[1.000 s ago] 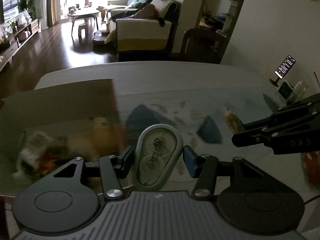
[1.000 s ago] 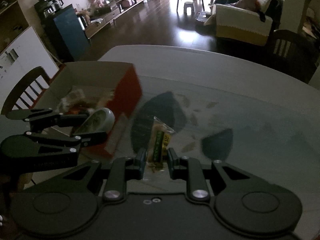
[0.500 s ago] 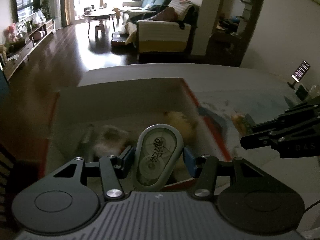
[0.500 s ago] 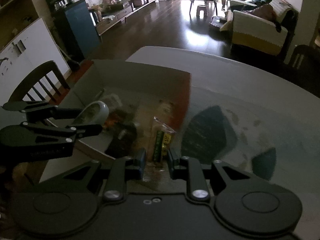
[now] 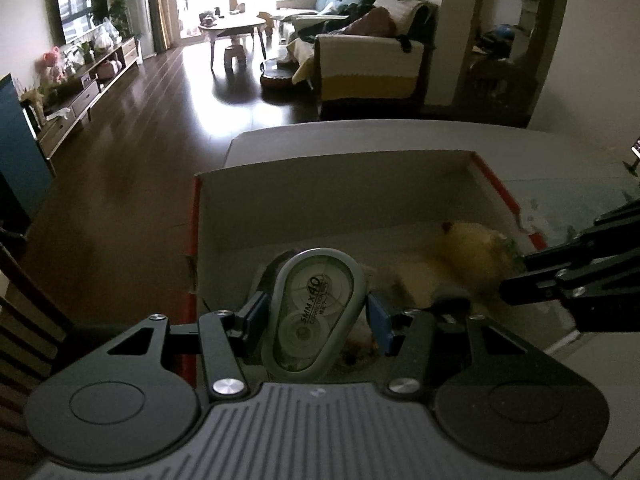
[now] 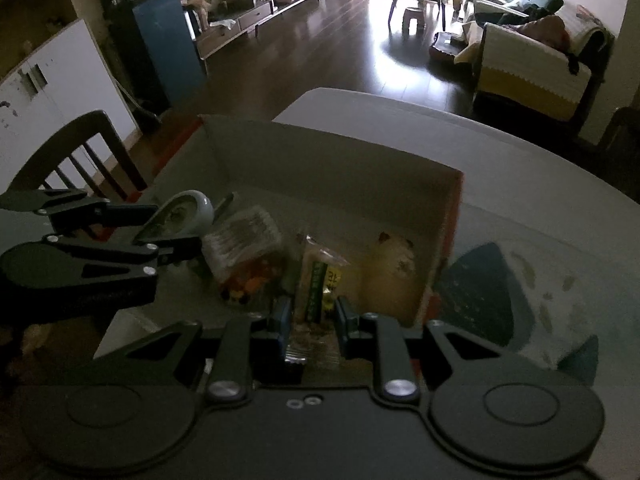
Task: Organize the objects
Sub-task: 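Lower the tape roll and packet into the box and open both grippers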
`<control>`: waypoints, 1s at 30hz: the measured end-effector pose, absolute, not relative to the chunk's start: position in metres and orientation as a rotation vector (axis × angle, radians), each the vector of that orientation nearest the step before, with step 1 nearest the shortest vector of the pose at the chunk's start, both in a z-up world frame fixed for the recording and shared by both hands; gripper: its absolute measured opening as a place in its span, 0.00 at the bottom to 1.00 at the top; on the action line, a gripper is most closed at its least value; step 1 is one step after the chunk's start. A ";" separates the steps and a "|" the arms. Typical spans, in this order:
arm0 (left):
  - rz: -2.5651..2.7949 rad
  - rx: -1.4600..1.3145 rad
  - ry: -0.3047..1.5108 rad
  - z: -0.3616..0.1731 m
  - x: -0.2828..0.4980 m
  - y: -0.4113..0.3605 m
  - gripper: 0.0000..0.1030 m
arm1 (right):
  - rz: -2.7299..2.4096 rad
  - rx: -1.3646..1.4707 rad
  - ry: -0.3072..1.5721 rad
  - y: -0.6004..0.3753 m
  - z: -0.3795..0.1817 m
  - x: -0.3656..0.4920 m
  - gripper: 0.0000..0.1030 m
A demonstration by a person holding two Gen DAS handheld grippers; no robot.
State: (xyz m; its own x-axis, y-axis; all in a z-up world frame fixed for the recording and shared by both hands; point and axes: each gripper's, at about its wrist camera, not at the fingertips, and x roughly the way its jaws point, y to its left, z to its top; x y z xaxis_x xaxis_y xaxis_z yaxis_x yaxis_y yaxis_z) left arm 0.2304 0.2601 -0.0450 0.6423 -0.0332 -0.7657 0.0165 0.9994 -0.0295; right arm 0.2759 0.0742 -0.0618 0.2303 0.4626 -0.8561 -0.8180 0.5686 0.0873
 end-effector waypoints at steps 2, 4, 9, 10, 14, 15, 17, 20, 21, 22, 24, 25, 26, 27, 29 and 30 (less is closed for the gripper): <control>-0.024 -0.014 0.876 -0.051 0.233 0.261 0.51 | 0.905 -0.443 0.986 0.085 -0.068 0.277 0.21; -0.024 -0.010 0.883 -0.056 0.237 0.260 0.51 | 0.907 -0.466 0.988 0.095 -0.075 0.279 0.21; -0.027 0.011 0.896 -0.065 0.244 0.259 0.51 | 0.882 -0.518 0.990 0.112 -0.093 0.284 0.22; -0.024 0.012 0.899 -0.067 0.245 0.259 0.51 | 0.872 -0.525 0.990 0.114 -0.096 0.284 0.22; -0.032 0.010 0.920 -0.075 0.251 0.260 0.51 | 0.873 -0.539 1.009 0.120 -0.104 0.287 0.23; -0.034 0.010 0.923 -0.076 0.251 0.260 0.51 | 0.873 -0.543 1.012 0.120 -0.105 0.286 0.24; -0.042 0.009 0.926 -0.077 0.252 0.261 0.51 | 0.879 -0.550 1.018 0.120 -0.106 0.285 0.24; -0.055 0.013 0.933 -0.076 0.254 0.261 0.51 | 0.892 -0.546 1.024 0.117 -0.105 0.284 0.27; -0.057 0.011 0.934 -0.076 0.254 0.262 0.51 | 0.900 -0.544 1.025 0.116 -0.104 0.283 0.29; -0.062 0.010 0.934 -0.076 0.254 0.263 0.51 | 0.908 -0.543 1.024 0.114 -0.102 0.283 0.30; -0.069 0.012 0.937 -0.075 0.254 0.263 0.52 | 0.928 -0.542 1.026 0.109 -0.099 0.282 0.35; -0.072 0.010 0.937 -0.075 0.255 0.263 0.55 | 0.936 -0.540 1.025 0.107 -0.097 0.281 0.37; -0.080 0.004 0.936 -0.074 0.255 0.264 0.58 | 0.941 -0.538 1.022 0.105 -0.095 0.281 0.40; -0.087 -0.006 0.935 -0.073 0.254 0.265 0.63 | 0.947 -0.536 1.019 0.102 -0.092 0.280 0.41; -0.090 -0.016 0.930 -0.072 0.253 0.264 0.64 | 0.965 -0.528 1.009 0.096 -0.087 0.278 0.44; -0.089 -0.017 0.928 -0.072 0.252 0.264 0.64 | 0.971 -0.524 1.003 0.092 -0.084 0.276 0.46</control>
